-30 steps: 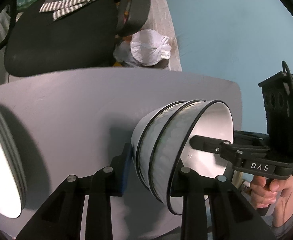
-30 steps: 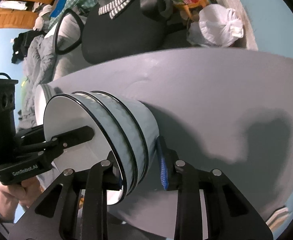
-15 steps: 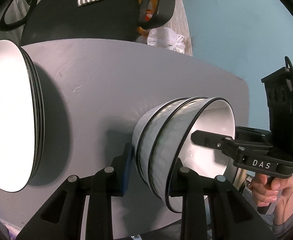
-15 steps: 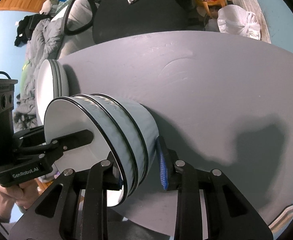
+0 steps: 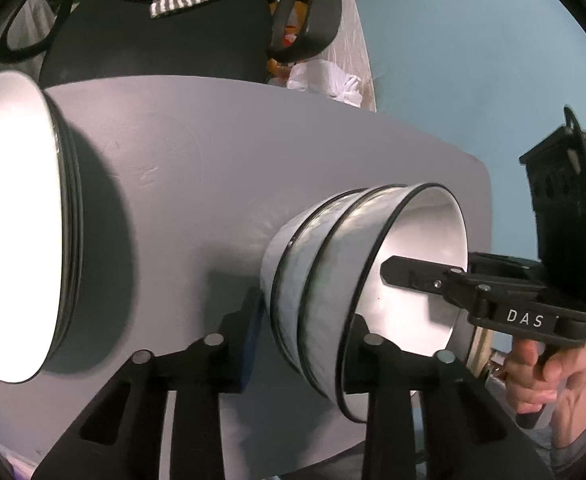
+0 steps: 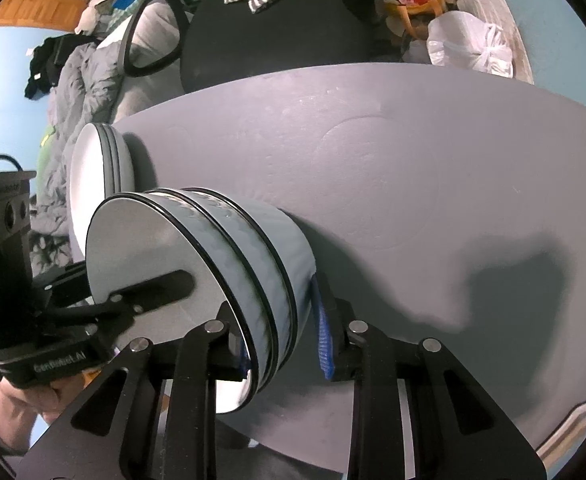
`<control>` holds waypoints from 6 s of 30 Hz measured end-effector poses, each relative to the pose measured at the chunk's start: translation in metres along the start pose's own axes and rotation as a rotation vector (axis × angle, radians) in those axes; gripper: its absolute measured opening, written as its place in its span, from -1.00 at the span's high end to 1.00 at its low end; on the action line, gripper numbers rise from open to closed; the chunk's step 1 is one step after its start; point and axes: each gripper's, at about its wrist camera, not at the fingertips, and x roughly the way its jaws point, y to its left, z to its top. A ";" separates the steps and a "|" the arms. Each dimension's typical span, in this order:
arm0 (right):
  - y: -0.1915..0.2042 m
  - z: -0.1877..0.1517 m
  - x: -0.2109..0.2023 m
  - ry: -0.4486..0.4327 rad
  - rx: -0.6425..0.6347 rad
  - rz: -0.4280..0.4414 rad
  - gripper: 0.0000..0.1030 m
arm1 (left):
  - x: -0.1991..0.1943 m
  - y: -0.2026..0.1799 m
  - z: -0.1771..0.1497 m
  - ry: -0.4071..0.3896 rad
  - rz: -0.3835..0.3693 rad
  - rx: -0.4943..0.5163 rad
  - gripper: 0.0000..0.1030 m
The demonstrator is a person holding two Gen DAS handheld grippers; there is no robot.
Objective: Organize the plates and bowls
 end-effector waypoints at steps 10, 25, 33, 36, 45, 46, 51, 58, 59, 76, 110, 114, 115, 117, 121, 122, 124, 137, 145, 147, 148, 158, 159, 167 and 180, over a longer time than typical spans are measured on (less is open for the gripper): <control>0.022 -0.008 0.010 0.030 -0.013 0.005 0.49 | -0.014 0.020 -0.019 -0.022 0.031 -0.052 0.51; 0.084 -0.001 0.015 0.032 -0.083 0.018 0.49 | -0.066 0.051 -0.025 -0.101 0.047 -0.108 0.52; 0.131 0.016 0.012 0.007 -0.144 0.007 0.49 | -0.099 0.075 -0.019 -0.157 0.055 -0.121 0.52; 0.148 0.024 0.015 0.000 -0.166 0.006 0.49 | -0.109 0.086 -0.015 -0.175 0.061 -0.134 0.52; 0.184 0.045 0.040 0.013 -0.202 0.015 0.49 | -0.123 0.140 -0.016 -0.196 0.074 -0.197 0.54; 0.188 0.048 0.044 0.016 -0.202 0.016 0.49 | -0.121 0.145 -0.016 -0.195 0.077 -0.202 0.54; 0.201 0.062 0.065 0.042 -0.194 0.022 0.49 | -0.113 0.173 -0.012 -0.191 0.090 -0.223 0.54; 0.206 0.072 0.079 0.067 -0.194 0.002 0.49 | -0.110 0.184 -0.003 -0.191 0.107 -0.220 0.54; 0.207 0.073 0.080 0.067 -0.192 -0.001 0.49 | -0.111 0.184 -0.003 -0.193 0.108 -0.218 0.54; 0.209 0.074 0.063 -0.023 -0.145 -0.141 -0.28 | -0.133 0.176 -0.013 -0.259 0.199 -0.132 -0.31; 0.296 -0.045 -0.109 -0.504 -0.192 -0.340 -0.28 | -0.298 0.074 -0.107 -0.616 0.300 0.042 -0.71; 0.302 -0.056 -0.115 -0.521 -0.187 -0.337 -0.28 | -0.307 0.070 -0.116 -0.635 0.291 0.049 -0.71; 0.304 -0.059 -0.116 -0.527 -0.188 -0.339 -0.28 | -0.309 0.070 -0.118 -0.639 0.286 0.051 -0.71; 0.307 -0.065 -0.119 -0.540 -0.191 -0.346 -0.28 | -0.311 0.069 -0.122 -0.642 0.282 0.052 -0.71; 0.314 -0.075 -0.121 -0.560 -0.201 -0.351 -0.28 | -0.314 0.070 -0.128 -0.650 0.286 0.061 -0.71; 0.315 -0.077 -0.122 -0.563 -0.200 -0.351 -0.28 | -0.314 0.071 -0.129 -0.649 0.288 0.061 -0.71; 0.317 -0.081 -0.124 -0.568 -0.200 -0.349 -0.28 | -0.314 0.071 -0.132 -0.649 0.287 0.059 -0.71; 0.321 -0.092 -0.127 -0.570 -0.195 -0.349 -0.28 | -0.320 0.069 -0.142 -0.649 0.299 0.060 -0.71; 0.326 -0.097 -0.129 -0.577 -0.193 -0.347 -0.28 | -0.323 0.068 -0.146 -0.650 0.306 0.066 -0.71; 0.326 -0.097 -0.129 -0.578 -0.193 -0.351 -0.28 | -0.322 0.067 -0.146 -0.652 0.302 0.065 -0.71; 0.327 -0.097 -0.129 -0.578 -0.193 -0.352 -0.28 | -0.322 0.067 -0.146 -0.653 0.304 0.066 -0.71; 0.327 -0.097 -0.129 -0.576 -0.193 -0.345 -0.28 | -0.325 0.067 -0.145 -0.648 0.300 0.065 -0.71; 0.327 -0.097 -0.129 -0.577 -0.194 -0.345 -0.28 | -0.325 0.067 -0.145 -0.648 0.300 0.064 -0.71; 0.328 -0.091 -0.131 -0.578 -0.196 -0.335 -0.28 | -0.326 0.067 -0.145 -0.648 0.303 0.064 -0.71; 0.329 -0.087 -0.130 -0.572 -0.193 -0.334 -0.28 | -0.330 0.071 -0.143 -0.644 0.296 0.062 -0.71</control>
